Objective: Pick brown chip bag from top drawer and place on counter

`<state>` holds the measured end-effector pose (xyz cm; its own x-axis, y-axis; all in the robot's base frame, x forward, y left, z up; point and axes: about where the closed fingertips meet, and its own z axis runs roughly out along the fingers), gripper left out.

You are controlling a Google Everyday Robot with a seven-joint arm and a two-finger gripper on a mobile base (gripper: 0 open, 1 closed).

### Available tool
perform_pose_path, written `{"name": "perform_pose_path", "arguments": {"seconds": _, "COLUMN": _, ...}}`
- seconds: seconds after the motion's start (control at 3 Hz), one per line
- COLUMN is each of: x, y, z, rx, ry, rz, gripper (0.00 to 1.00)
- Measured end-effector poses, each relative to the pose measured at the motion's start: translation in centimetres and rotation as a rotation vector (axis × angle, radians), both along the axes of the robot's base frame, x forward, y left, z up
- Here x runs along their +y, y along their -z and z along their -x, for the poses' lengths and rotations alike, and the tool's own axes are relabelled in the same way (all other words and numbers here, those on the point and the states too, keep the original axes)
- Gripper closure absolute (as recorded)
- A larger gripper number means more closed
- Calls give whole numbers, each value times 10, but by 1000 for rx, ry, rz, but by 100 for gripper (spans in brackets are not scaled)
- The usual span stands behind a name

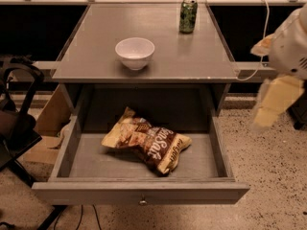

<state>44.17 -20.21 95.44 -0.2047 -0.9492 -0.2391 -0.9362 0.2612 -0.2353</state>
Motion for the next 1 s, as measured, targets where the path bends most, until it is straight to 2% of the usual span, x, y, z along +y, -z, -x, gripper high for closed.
{"name": "perform_pose_path", "arguments": {"seconds": 0.67, "x": 64, "y": 125, "z": -23, "rx": 53, "ry": -94, "rz": -158, "gripper": 0}}
{"name": "perform_pose_path", "arguments": {"seconds": 1.0, "x": 108, "y": 166, "z": -35, "rx": 39, "ry": -132, "rz": -225, "gripper": 0}}
